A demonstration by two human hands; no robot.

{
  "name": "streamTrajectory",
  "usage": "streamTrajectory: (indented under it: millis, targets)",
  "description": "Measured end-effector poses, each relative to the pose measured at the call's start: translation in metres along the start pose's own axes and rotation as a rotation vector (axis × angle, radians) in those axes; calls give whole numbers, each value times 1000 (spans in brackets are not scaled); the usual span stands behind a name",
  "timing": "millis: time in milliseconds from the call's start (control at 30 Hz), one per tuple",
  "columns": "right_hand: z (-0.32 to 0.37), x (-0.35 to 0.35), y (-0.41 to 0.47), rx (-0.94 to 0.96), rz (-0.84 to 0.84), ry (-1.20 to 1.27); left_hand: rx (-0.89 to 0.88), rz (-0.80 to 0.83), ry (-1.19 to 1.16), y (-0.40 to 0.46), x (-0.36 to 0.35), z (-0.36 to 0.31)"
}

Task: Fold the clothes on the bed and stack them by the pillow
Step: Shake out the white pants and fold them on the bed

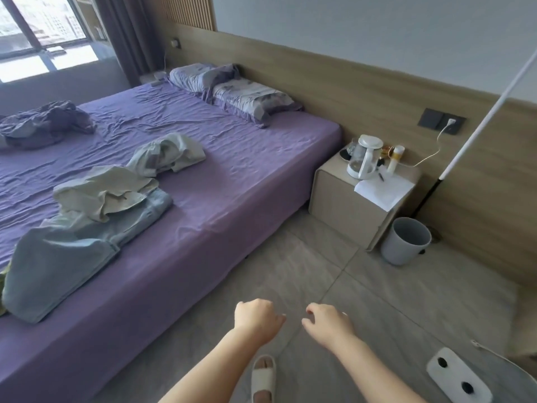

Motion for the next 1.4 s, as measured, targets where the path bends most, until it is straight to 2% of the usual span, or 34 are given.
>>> streamTrajectory:
  millis: [467, 700, 1133, 1400]
  targets:
    - [39, 70, 152, -27, -18, 38, -23, 1, 35, 158, 85, 40]
    - [34, 102, 219, -16, 19, 23, 10, 11, 28, 220, 107, 43]
    - [-6, 197, 387, 178, 132, -152, 237, -1, -126, 343, 166, -5]
    - [12, 218, 451, 289, 200, -217, 359, 6, -195, 377, 187, -3]
Point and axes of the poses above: each hand's wrist, its own y-axis towards the middle knuckle, its own x-axis out of the back of the hand, z = x × y, the point moved 5 cm from there along y, towards the middle knuckle, and after that the axes turned 1 degree about -z, right-handed, at the moved point
